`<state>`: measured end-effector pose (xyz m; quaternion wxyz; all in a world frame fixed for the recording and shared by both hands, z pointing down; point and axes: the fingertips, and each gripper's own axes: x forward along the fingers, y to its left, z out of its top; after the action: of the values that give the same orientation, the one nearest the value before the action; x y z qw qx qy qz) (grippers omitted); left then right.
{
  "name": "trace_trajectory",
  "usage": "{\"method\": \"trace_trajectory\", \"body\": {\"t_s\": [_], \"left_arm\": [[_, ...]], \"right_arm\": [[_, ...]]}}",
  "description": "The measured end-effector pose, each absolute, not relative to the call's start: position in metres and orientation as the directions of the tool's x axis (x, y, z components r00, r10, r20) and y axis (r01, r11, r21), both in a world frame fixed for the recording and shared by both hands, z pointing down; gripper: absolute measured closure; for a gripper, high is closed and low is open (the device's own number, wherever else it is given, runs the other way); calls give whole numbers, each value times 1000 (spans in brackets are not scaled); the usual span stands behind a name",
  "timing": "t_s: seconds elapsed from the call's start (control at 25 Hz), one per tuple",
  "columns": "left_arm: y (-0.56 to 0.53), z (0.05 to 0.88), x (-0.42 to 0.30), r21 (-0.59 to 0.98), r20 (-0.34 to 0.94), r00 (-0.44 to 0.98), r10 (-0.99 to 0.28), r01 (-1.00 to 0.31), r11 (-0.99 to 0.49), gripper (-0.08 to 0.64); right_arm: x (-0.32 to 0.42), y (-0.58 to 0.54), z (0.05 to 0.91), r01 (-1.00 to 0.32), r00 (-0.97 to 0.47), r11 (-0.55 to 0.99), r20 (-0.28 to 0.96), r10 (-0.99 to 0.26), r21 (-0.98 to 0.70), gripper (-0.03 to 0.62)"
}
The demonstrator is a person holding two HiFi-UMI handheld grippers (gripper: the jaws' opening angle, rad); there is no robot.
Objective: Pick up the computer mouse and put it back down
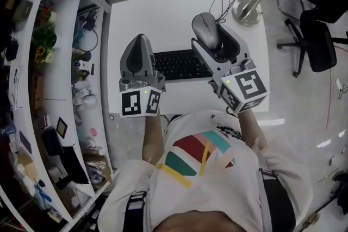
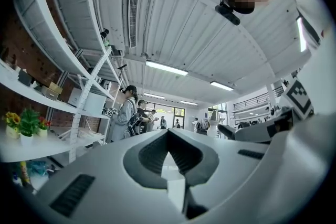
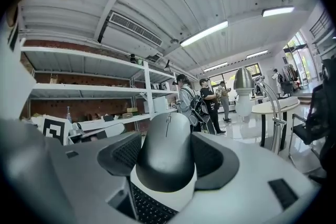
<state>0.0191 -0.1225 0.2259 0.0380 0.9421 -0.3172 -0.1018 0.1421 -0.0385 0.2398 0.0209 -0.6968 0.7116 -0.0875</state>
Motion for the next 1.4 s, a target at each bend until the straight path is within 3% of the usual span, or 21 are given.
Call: {"method": "trace_trajectory", "body": {"t_s": [0.8, 1.4], "left_arm": [[-130, 223, -9, 140, -164, 724, -670, -656, -742, 517], [-161, 250, -89, 132, -104, 582, -807, -796, -591, 517]], "right_arm": [[136, -47, 234, -987, -75, 61, 87, -993, -146, 284], [85, -141, 229, -963, -267, 261, 98, -959, -75, 284]]}}
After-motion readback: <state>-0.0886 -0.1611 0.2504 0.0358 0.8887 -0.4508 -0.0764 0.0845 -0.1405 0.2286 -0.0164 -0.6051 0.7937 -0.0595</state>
